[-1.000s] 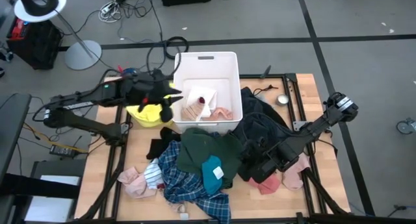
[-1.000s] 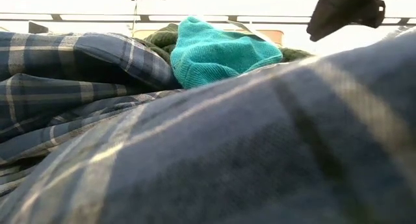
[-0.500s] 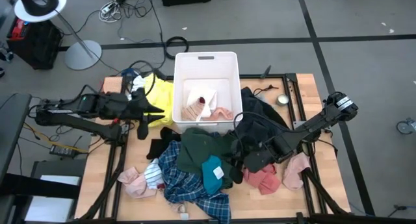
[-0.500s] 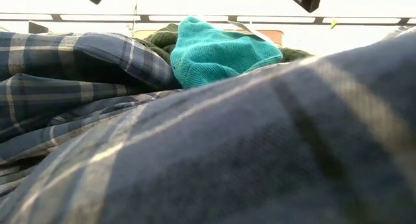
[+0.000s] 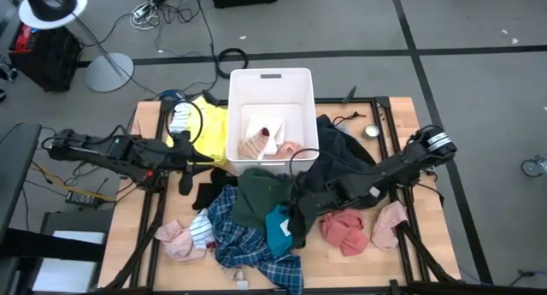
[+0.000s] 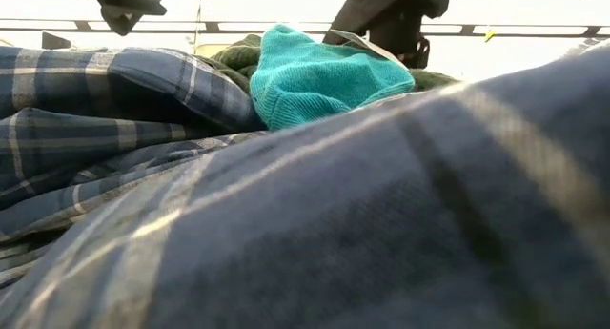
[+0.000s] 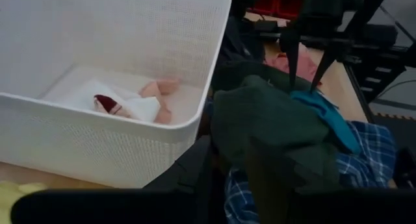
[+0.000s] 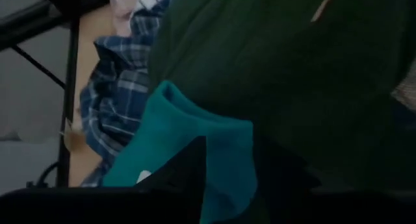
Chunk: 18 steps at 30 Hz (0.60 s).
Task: Sort clothes
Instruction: Put the sky blue sock into the laundry bin
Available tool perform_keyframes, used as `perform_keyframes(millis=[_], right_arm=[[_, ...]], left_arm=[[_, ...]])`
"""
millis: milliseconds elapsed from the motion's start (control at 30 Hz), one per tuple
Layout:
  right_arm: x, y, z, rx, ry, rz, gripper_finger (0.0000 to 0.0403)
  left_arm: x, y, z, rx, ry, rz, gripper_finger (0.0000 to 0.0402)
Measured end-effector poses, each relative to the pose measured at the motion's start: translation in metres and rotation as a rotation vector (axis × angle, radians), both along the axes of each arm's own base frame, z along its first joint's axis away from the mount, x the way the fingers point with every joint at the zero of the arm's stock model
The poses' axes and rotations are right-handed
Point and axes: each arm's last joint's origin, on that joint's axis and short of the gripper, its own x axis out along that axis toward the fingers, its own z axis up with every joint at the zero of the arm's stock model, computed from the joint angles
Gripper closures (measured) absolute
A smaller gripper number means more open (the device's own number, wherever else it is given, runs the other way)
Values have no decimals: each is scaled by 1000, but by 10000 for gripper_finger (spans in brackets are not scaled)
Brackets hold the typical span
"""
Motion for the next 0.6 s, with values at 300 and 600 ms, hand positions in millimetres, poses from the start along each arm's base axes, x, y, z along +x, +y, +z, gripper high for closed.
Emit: perform_keyframes(millis=[300, 600], right_arm=[[14, -9, -15, 3, 14, 43, 325], [14, -9, 9, -62, -54, 90, 399]], left_arm=[[1, 0, -2, 7, -7, 14, 303], [1, 0, -2, 10, -7, 20, 303]])
